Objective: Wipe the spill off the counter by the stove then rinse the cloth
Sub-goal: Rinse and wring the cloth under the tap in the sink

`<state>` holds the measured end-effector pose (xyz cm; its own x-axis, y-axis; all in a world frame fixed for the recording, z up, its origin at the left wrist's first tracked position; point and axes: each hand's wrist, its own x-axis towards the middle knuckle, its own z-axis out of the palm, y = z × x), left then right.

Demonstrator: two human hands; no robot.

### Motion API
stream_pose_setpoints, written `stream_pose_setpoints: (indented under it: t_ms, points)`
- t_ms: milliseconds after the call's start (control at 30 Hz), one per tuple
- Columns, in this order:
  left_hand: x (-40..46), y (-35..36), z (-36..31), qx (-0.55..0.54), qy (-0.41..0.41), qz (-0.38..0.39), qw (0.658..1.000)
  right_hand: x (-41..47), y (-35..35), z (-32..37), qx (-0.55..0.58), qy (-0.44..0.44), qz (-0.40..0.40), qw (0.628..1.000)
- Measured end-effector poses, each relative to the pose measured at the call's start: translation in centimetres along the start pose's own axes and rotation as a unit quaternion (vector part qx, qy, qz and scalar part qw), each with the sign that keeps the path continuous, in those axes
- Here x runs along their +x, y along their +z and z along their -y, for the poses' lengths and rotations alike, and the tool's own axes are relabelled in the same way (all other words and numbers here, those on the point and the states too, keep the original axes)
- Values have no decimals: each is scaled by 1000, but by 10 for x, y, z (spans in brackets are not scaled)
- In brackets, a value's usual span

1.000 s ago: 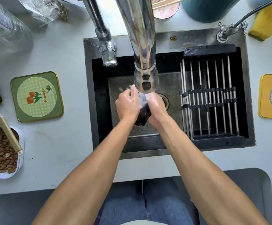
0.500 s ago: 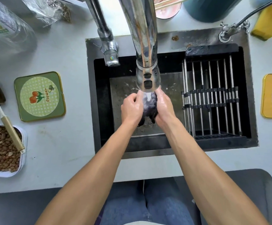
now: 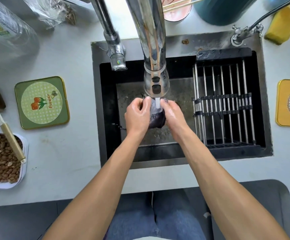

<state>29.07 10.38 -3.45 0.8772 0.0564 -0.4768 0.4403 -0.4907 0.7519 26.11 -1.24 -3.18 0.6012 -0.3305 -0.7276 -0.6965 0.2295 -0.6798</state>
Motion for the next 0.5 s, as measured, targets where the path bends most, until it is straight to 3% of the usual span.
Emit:
stream_pose_setpoints:
  t_ms: [67,200,300,433,500]
  points:
    - [-10,2,-6,20,46,4,999,-1,-1,1,-13,34,56,998]
    - [-26,1,-18,106,134,-4,985,-9,5,-1,102,91,117,984]
    - [-37,-3,-20,166,184,62,967,-12,2,0,198,89,140,966]
    - [-57,-8,-13,185,214,161,945,-10,0,-1,202,128,110,965]
    - [-58,-15,-8,141,206,127,960,-8,1,-4,221,133,81,963]
